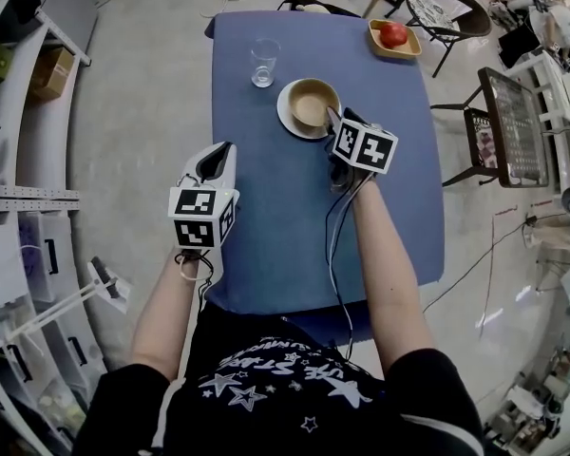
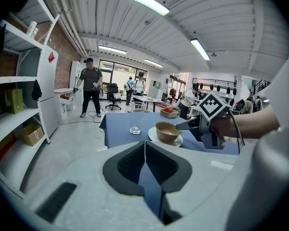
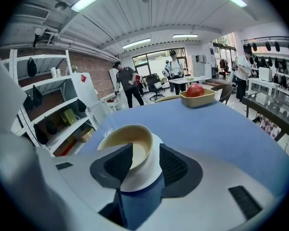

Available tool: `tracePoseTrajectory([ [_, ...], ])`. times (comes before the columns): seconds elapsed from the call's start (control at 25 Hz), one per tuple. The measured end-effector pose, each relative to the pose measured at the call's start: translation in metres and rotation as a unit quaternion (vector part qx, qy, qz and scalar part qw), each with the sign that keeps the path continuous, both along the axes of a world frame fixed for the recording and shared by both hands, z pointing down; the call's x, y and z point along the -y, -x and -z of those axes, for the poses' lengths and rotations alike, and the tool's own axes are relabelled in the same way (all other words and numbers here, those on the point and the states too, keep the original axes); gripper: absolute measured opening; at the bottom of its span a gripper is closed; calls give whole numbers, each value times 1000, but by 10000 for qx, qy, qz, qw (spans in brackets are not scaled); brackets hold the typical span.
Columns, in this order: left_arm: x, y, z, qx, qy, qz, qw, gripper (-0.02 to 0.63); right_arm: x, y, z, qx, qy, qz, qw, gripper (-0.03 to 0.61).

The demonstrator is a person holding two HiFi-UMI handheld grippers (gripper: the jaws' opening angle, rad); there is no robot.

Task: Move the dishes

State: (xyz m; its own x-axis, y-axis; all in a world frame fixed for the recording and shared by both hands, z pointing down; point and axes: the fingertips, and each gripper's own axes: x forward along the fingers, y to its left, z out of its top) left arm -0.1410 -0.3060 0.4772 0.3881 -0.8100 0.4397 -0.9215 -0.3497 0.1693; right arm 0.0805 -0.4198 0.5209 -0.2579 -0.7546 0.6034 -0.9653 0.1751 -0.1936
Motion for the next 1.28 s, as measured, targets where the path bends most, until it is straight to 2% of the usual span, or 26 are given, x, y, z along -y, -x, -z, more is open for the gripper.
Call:
tracePoseTrajectory([
  [0.32, 16, 3, -14, -36, 134, -40, 9999, 23, 19, 3, -19, 33, 353, -72, 9993, 135],
  [0.56, 23, 1, -19, -40, 164, -82, 9998, 23, 26, -2, -20, -105, 408, -235, 9988, 35],
  [0.92, 30, -5, -25, -73, 221, -156, 9996, 23, 28, -2, -7, 195, 378, -229, 9988, 21],
  [1.28, 56, -18, -24, -80, 140, -290, 9994, 23, 62, -39, 17, 343, 117, -564, 9977, 21],
])
